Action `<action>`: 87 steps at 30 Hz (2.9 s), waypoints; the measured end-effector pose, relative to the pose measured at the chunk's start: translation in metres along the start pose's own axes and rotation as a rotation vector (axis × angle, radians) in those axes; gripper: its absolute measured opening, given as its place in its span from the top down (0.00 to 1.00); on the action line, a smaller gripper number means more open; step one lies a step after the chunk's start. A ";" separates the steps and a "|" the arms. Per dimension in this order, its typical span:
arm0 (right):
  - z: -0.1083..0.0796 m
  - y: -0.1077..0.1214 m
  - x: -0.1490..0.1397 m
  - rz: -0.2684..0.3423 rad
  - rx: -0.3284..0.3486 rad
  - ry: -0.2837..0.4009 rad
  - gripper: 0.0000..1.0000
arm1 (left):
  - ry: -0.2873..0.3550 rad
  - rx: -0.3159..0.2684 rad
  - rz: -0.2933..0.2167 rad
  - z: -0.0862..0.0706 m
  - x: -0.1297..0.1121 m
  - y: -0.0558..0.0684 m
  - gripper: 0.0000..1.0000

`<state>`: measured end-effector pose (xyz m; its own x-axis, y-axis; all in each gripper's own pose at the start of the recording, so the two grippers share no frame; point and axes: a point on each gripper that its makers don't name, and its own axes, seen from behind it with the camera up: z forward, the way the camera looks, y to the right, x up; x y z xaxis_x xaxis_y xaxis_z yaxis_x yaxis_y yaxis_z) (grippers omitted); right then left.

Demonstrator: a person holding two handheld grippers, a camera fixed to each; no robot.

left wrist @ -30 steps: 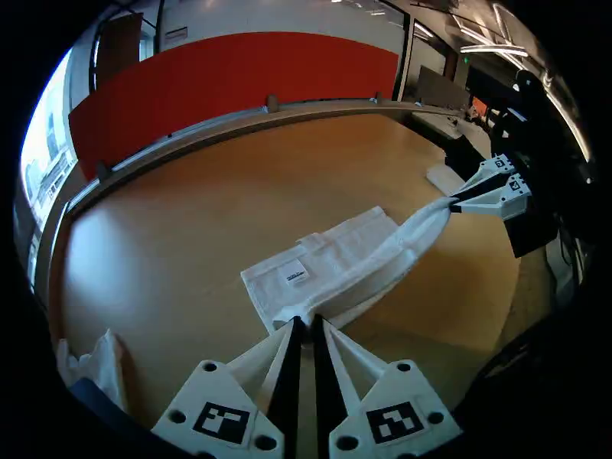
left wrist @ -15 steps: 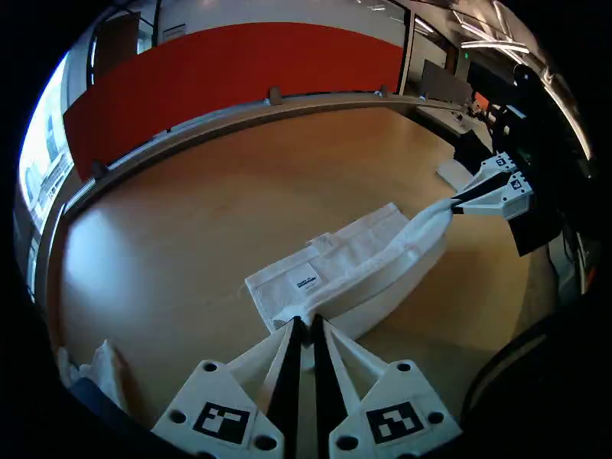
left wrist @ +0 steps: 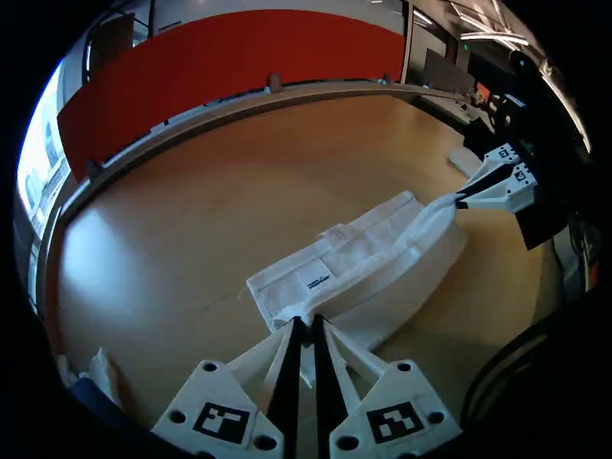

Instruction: Fold towel

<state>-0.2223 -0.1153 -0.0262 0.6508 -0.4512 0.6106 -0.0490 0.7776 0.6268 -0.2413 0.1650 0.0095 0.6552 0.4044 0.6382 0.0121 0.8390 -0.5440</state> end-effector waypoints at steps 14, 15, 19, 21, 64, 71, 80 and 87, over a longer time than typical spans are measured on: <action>0.023 0.012 -0.007 0.037 -0.019 -0.021 0.85 | -0.034 0.035 0.031 0.031 -0.007 -0.010 0.88; 0.024 0.013 -0.007 0.039 -0.021 -0.021 0.84 | -0.034 0.038 0.032 0.033 -0.008 -0.011 0.87; 0.028 0.019 -0.007 0.037 -0.033 -0.024 0.76 | -0.035 0.056 0.038 0.039 -0.006 -0.016 0.79; 0.030 0.021 -0.007 0.034 -0.040 -0.025 0.71 | -0.038 0.064 0.042 0.041 -0.006 -0.019 0.76; 0.030 0.052 0.018 0.062 -0.157 0.046 0.10 | -0.019 0.150 0.000 0.027 0.004 -0.057 0.04; 0.017 0.037 0.010 0.069 -0.150 0.049 0.10 | -0.008 0.144 -0.024 0.013 -0.002 -0.049 0.04; -0.002 0.016 -0.005 0.078 -0.146 0.051 0.10 | -0.004 0.138 -0.050 -0.006 -0.020 -0.036 0.04; -0.016 -0.001 -0.019 0.085 -0.147 0.051 0.10 | -0.005 0.134 -0.066 -0.020 -0.038 -0.023 0.04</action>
<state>-0.2222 -0.1006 -0.0460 0.6866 -0.3613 0.6309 0.0034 0.8693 0.4942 -0.2514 0.1227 -0.0127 0.6523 0.3480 0.6734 -0.0459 0.9049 -0.4232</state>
